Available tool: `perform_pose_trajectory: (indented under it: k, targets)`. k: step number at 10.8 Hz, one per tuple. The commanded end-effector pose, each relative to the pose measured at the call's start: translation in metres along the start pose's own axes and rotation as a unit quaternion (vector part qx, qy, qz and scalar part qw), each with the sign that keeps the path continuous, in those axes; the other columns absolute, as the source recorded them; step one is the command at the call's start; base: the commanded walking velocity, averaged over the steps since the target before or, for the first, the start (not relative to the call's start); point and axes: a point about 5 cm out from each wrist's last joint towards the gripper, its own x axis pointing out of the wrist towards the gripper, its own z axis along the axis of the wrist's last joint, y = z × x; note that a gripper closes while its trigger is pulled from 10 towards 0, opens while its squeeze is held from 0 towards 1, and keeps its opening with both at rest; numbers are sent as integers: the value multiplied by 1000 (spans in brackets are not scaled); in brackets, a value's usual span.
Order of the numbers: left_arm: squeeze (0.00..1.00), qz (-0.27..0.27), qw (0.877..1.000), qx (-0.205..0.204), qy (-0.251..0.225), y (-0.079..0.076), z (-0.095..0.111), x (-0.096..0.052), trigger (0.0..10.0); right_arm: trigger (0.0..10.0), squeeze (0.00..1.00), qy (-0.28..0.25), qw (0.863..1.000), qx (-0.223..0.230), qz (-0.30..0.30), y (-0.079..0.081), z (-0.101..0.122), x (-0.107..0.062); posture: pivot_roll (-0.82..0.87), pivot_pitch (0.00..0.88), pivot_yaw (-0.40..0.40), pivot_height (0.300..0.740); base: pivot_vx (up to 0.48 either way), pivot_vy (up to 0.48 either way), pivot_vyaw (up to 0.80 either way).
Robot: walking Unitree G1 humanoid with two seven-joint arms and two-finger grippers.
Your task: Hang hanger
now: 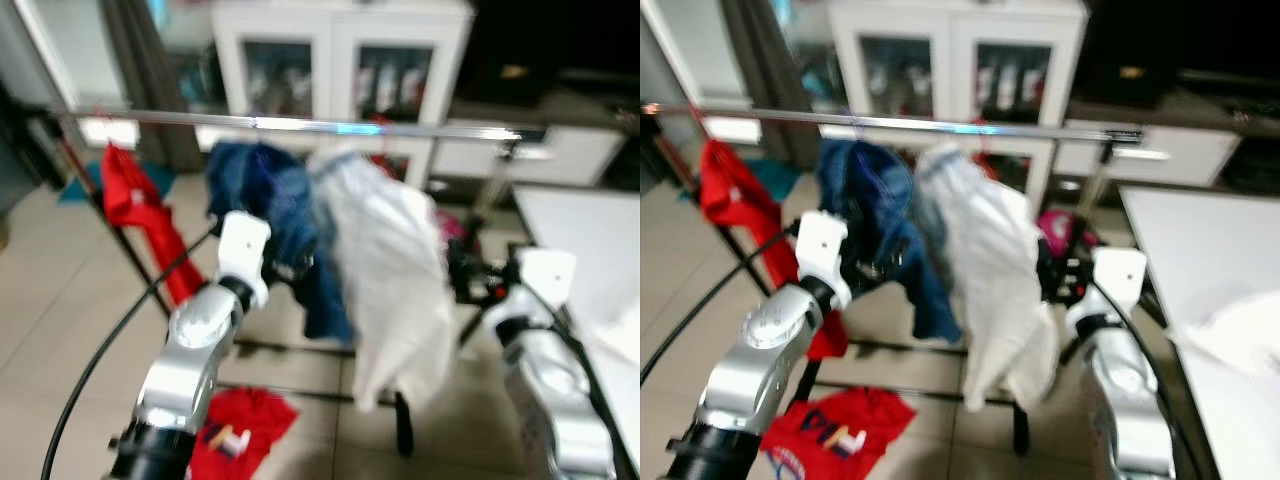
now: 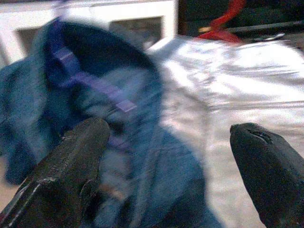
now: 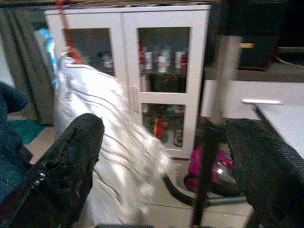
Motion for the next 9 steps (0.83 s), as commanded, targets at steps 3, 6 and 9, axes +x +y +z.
perform_pose_trajectory:
  k: [3, 6, 9]
  targets:
    - [722, -16, 1000, 12, 4, -1, -1, -5, 10000, 10000, 1000, -40, 999, 8, 22, 7, 21, 9, -26, 0, 24, 740, 436, 0, 267]
    - [706, -70, 997, 27, 9, -11, -2, -9, 10000, 10000, 1000, -24, 999, -33, 35, -4, 28, 12, -25, 0, 21, 740, 97, 0, 0]
    - [706, -178, 983, 33, -2, -28, 3, -10, 10000, 10000, 1000, 0, 996, -11, 88, -14, 36, 21, -19, 0, 11, 740, 0, 0, 0]
